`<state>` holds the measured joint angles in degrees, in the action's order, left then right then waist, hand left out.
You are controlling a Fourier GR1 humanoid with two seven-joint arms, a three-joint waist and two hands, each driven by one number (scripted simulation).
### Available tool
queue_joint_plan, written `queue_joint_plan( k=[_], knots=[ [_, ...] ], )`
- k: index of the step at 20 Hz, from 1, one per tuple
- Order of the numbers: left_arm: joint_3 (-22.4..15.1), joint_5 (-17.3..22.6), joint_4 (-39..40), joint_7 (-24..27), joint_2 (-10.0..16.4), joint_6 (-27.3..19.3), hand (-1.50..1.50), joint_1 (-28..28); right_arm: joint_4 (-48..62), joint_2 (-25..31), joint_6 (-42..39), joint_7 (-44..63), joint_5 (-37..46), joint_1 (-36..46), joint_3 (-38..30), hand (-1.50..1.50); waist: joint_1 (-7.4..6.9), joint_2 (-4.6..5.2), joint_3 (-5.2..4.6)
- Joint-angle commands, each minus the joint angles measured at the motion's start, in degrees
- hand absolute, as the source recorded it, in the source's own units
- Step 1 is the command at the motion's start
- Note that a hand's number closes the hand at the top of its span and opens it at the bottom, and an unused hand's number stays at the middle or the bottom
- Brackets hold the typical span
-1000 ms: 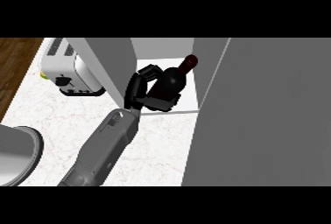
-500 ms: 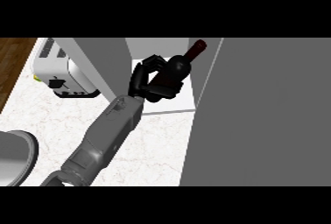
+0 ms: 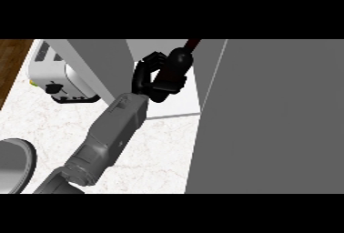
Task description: Pick up the wine, place it into the cabinet and close the cabinet
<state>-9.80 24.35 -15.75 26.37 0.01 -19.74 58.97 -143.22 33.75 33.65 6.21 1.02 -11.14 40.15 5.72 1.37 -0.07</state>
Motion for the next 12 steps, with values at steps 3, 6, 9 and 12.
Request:
queue_joint_plan(
  k=[3, 6, 9, 12],
  knots=[
    [2.59, 0.77, 5.13, 0.56, 1.20, 0.19, 1.50, 2.99, -8.54, 0.68, -0.30, 1.62, -2.71, -3.19, 0.52, -1.50, 0.59, 0.39, -0.02],
    [2.74, 0.04, 6.45, 2.32, 2.90, -0.66, 1.50, 4.34, -6.11, 0.92, -1.82, -0.69, -3.01, -2.97, 0.96, -1.50, 0.82, 0.69, 0.03],
    [2.10, -1.15, 8.10, 4.79, 1.03, -3.99, 1.50, 3.88, -6.67, 0.66, -1.77, -1.69, -2.80, -4.35, 2.08, -1.50, 1.49, 0.66, 0.01],
    [1.87, -1.85, 8.96, 4.30, 3.25, -4.10, -1.50, 5.72, -8.92, 2.51, -2.60, -1.70, -3.05, -5.63, 1.77, -1.50, 2.03, 0.56, 0.00]
  ],
)
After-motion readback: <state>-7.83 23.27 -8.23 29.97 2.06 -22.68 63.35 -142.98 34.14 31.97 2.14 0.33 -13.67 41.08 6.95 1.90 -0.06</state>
